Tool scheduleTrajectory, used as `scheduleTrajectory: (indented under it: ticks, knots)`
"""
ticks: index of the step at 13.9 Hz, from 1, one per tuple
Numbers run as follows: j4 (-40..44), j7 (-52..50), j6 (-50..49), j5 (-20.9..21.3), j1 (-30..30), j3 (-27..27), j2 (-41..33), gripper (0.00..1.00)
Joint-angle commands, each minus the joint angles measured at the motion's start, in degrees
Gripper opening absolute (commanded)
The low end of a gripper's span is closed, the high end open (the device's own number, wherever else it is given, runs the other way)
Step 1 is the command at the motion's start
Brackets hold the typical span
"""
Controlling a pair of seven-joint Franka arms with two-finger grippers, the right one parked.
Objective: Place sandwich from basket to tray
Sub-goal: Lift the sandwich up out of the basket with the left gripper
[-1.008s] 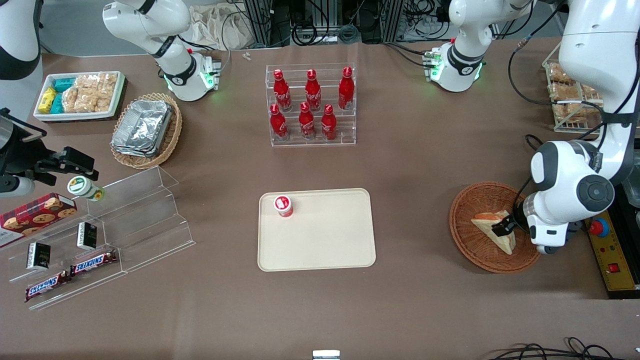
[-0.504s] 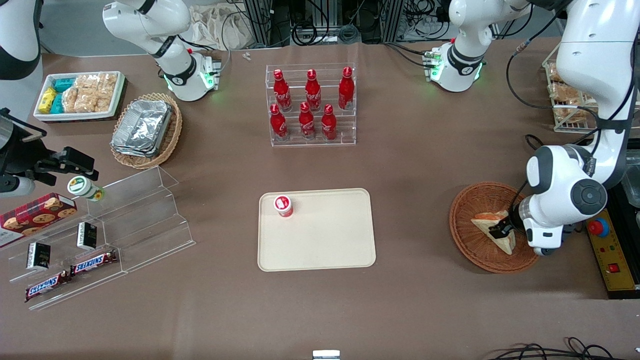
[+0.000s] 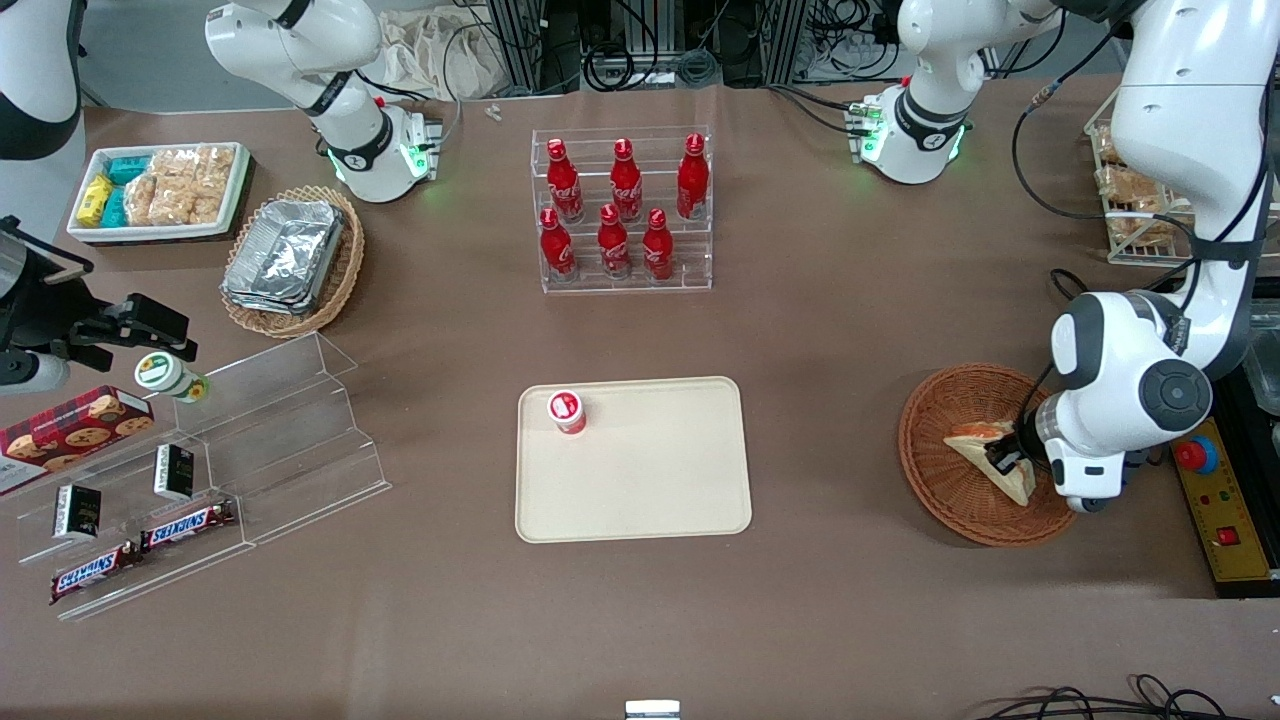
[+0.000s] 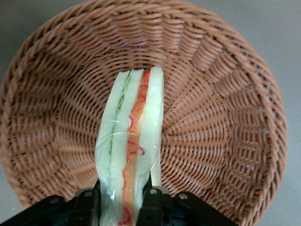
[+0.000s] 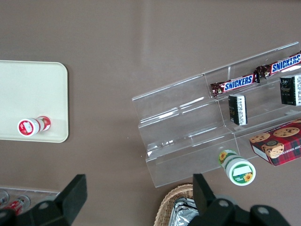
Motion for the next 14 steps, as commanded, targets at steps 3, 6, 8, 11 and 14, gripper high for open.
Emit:
scheduleTrajectory:
  ticks: [3, 6, 8, 11, 14]
  knots:
    - [9.38, 5.01, -14.67, 0.8, -0.38, -0.73, -2.13, 0.0]
    - [19.03, 12.91, -27.04, 0.62, -0.38, -2.22, -3.19, 0.0]
    - [27.21, 13.99, -35.84, 0.71, -0.38, -4.76, -3.19, 0.0]
    - [32.6, 14.17, -41.32, 0.62, -0.38, -11.08, -4.15, 0.0]
    - [32.61, 13.11, -41.24, 0.71, -1.34, -19.43, -3.99, 0.0]
